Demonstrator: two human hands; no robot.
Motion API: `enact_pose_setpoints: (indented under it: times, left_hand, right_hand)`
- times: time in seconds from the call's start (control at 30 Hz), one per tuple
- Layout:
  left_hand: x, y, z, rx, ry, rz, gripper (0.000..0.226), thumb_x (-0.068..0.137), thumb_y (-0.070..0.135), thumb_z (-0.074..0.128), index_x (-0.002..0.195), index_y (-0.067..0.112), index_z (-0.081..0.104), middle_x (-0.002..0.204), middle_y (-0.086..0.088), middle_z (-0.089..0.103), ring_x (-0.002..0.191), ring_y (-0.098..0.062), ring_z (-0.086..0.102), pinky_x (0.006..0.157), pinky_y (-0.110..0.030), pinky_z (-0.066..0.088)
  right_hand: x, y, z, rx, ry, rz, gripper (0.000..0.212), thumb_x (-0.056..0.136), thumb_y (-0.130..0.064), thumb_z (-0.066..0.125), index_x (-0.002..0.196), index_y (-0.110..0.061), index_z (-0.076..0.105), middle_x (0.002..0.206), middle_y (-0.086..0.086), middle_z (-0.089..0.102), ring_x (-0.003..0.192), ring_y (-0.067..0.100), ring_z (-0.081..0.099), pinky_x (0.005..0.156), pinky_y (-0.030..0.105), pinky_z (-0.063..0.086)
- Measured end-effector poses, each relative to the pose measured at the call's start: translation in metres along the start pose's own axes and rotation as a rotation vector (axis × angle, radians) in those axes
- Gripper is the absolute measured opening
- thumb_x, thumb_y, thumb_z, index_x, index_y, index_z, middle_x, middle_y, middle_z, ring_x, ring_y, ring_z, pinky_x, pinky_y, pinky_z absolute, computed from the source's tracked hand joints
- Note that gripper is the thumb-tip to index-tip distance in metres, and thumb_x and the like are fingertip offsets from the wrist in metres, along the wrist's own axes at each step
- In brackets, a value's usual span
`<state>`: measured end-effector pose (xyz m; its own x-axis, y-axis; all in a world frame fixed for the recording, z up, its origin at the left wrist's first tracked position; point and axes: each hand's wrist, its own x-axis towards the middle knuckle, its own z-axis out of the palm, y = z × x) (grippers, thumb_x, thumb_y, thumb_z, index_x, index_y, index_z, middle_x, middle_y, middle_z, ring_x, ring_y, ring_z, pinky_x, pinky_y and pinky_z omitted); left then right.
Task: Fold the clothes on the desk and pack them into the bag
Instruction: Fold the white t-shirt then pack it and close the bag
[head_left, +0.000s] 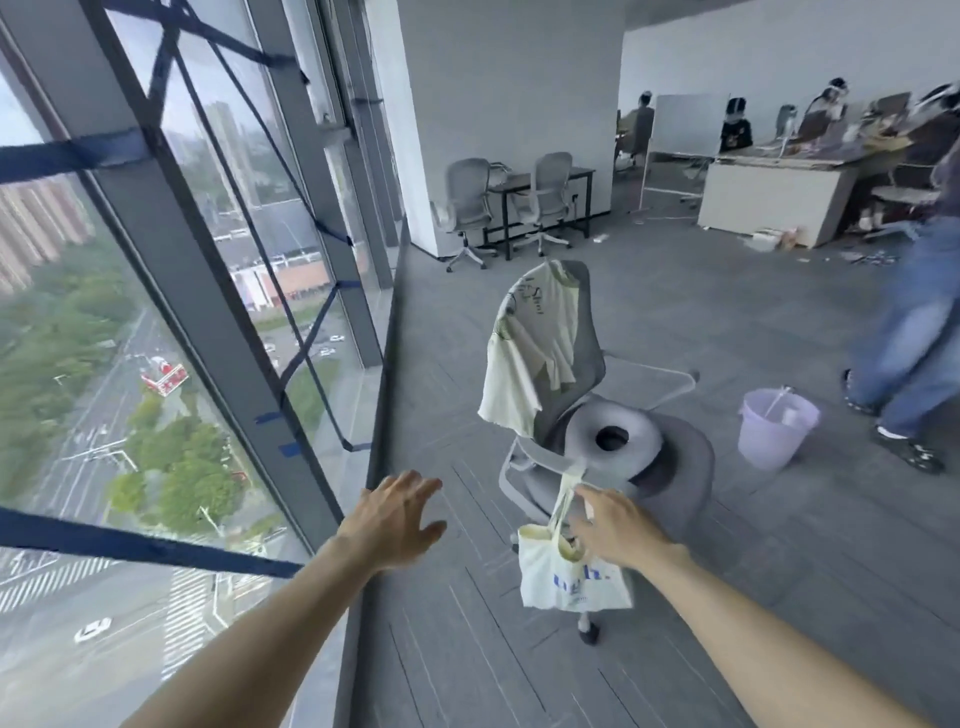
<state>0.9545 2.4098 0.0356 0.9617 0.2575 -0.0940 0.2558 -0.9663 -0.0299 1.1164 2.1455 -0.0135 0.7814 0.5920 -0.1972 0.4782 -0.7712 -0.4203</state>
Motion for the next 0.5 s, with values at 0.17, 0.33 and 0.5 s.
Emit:
enact_pose_setpoints:
  times: [0.17, 0.33, 0.5]
  left_hand:
    - [0.133, -0.04, -0.031, 0.026, 0.039, -0.002, 0.066, 0.097, 0.06, 0.045, 0.153, 0.028, 0.032, 0.148, -0.003, 0.043, 0.132, -0.025, 0.046, 0.104, -0.042, 0.045]
    - [0.234, -0.048, -0.029, 0.006, 0.032, 0.057, 0.066, 0.095, 0.064, 0.043, 0.152, 0.031, 0.033, 0.149, -0.001, 0.042, 0.134, -0.024, 0.046, 0.104, -0.043, 0.046]
    - [0.341, -0.053, -0.025, -0.048, 0.01, 0.149, 0.066, 0.095, 0.064, 0.043, 0.151, 0.031, 0.033, 0.149, -0.001, 0.042, 0.131, -0.026, 0.049, 0.1, -0.046, 0.048]
  right_hand:
    - [0.12, 0.011, -0.02, 0.077, -0.017, 0.035, 0.059, 0.097, -0.047, 0.04, 0.152, -0.026, 0.031, 0.15, 0.006, 0.045, 0.136, 0.028, 0.042, 0.104, 0.04, 0.041]
    - [0.2, 0.02, -0.038, 0.079, -0.039, 0.082, 0.055, 0.1, -0.043, 0.04, 0.15, -0.022, 0.035, 0.15, 0.007, 0.045, 0.135, 0.028, 0.044, 0.101, 0.036, 0.039]
    - [0.272, 0.041, -0.046, 0.116, -0.056, 0.147, 0.052, 0.101, -0.04, 0.041, 0.147, -0.017, 0.039, 0.148, 0.01, 0.047, 0.133, 0.031, 0.044, 0.104, 0.041, 0.041]
